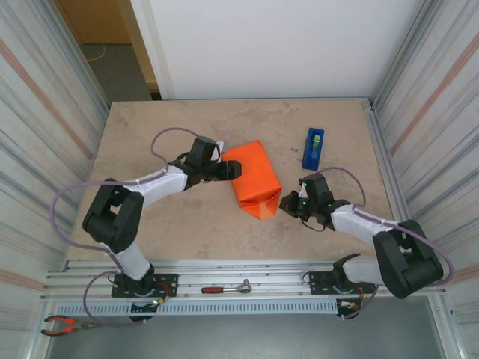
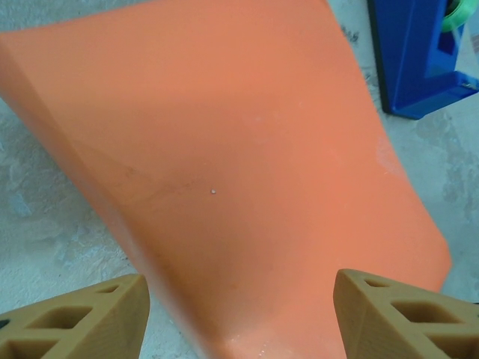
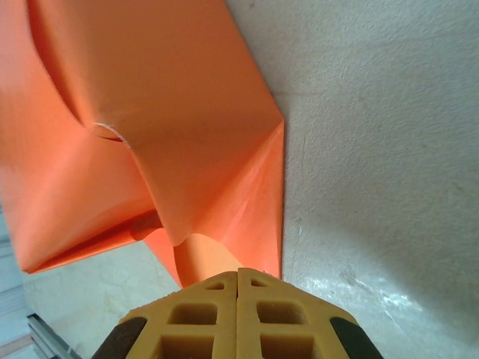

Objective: Wrap the gift box in paper
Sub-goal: Move the gift box to the center of the table, then press the wrapping paper onto the gift box.

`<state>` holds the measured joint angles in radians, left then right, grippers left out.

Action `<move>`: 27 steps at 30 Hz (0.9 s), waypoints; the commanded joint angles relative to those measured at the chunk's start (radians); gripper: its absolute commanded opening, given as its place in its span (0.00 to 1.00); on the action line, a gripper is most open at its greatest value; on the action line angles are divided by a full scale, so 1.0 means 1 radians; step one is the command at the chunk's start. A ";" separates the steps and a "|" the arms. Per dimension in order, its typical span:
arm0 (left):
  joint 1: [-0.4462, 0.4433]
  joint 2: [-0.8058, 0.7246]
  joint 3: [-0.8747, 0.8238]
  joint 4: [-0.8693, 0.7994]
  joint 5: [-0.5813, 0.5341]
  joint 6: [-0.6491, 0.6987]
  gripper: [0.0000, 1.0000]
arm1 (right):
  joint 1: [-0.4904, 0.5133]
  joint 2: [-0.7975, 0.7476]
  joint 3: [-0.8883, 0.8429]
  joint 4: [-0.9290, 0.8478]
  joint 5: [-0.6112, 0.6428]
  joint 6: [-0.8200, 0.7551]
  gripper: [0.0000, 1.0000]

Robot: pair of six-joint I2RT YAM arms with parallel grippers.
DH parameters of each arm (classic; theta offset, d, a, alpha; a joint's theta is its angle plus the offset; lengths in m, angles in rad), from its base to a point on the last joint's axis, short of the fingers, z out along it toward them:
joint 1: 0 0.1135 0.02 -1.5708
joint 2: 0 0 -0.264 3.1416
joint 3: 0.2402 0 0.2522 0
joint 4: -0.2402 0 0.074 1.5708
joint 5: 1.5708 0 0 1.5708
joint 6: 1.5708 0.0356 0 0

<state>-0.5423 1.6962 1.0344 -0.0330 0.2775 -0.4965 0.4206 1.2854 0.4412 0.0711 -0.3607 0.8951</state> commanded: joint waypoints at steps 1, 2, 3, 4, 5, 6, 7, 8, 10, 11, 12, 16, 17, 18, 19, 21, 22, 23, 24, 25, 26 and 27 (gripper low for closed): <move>-0.012 0.022 0.041 -0.020 0.009 0.033 0.67 | 0.032 0.058 0.037 0.068 0.027 0.031 0.00; -0.015 0.030 0.044 -0.025 0.009 0.037 0.67 | 0.041 0.077 0.045 0.079 0.029 0.032 0.00; -0.017 0.036 0.048 -0.026 0.009 0.039 0.67 | 0.051 0.095 0.051 0.091 0.034 0.036 0.00; -0.019 0.041 0.048 -0.028 0.010 0.039 0.67 | 0.058 0.109 0.054 0.103 0.037 0.038 0.00; -0.023 0.045 0.049 -0.030 0.010 0.042 0.67 | 0.066 0.125 0.059 0.114 0.038 0.040 0.00; -0.025 0.049 0.050 -0.030 0.011 0.044 0.67 | 0.073 0.138 0.066 0.122 0.041 0.042 0.00; -0.029 0.052 0.049 -0.029 0.008 0.044 0.67 | 0.078 0.148 0.071 0.127 0.043 0.043 0.00; -0.032 0.057 0.050 -0.030 0.008 0.045 0.67 | 0.083 0.158 0.077 0.133 0.044 0.045 0.00; -0.037 0.061 0.049 -0.030 0.008 0.047 0.67 | 0.091 0.174 0.084 0.139 0.050 0.045 0.00; -0.040 0.064 0.049 -0.029 0.006 0.046 0.67 | 0.093 0.182 0.088 0.143 0.055 0.045 0.00; -0.042 0.066 0.049 -0.030 0.004 0.046 0.67 | 0.095 0.189 0.086 0.148 0.058 0.045 0.00; -0.049 0.070 0.049 -0.030 0.002 0.048 0.67 | 0.096 0.219 0.087 0.175 0.068 0.047 0.00; -0.050 0.071 0.049 -0.030 0.002 0.048 0.67 | 0.096 0.227 0.086 0.184 0.070 0.048 0.00; -0.051 0.071 0.049 -0.030 0.001 0.048 0.67 | 0.097 0.235 0.087 0.193 0.071 0.048 0.00; -0.053 0.071 0.050 -0.030 0.001 0.050 0.67 | 0.098 0.241 0.089 0.198 0.071 0.051 0.00; -0.053 0.074 0.049 -0.029 -0.001 0.050 0.67 | 0.101 0.252 0.091 0.200 0.068 0.050 0.00; -0.054 0.073 0.051 -0.030 0.000 0.048 0.67 | 0.104 0.256 0.088 0.204 0.069 0.050 0.00; -0.055 0.074 0.050 -0.030 -0.001 0.049 0.67 | 0.105 0.260 0.085 0.207 0.071 0.052 0.00; -0.055 0.073 0.050 -0.029 0.000 0.048 0.67 | 0.108 0.262 0.083 0.207 0.072 0.051 0.00; -0.057 0.072 0.051 -0.028 0.000 0.048 0.67 | 0.111 0.263 0.078 0.207 0.072 0.052 0.00; -0.058 0.071 0.051 -0.028 -0.001 0.047 0.67 | 0.114 0.265 0.073 0.210 0.075 0.051 0.00; -0.059 0.070 0.050 -0.028 -0.001 0.048 0.67 | 0.118 0.265 0.066 0.212 0.077 0.053 0.00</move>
<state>-0.5892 1.7538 1.0584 -0.0525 0.2756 -0.4671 0.5240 1.5368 0.5087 0.2687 -0.3046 0.9348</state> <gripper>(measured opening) 0.670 0.061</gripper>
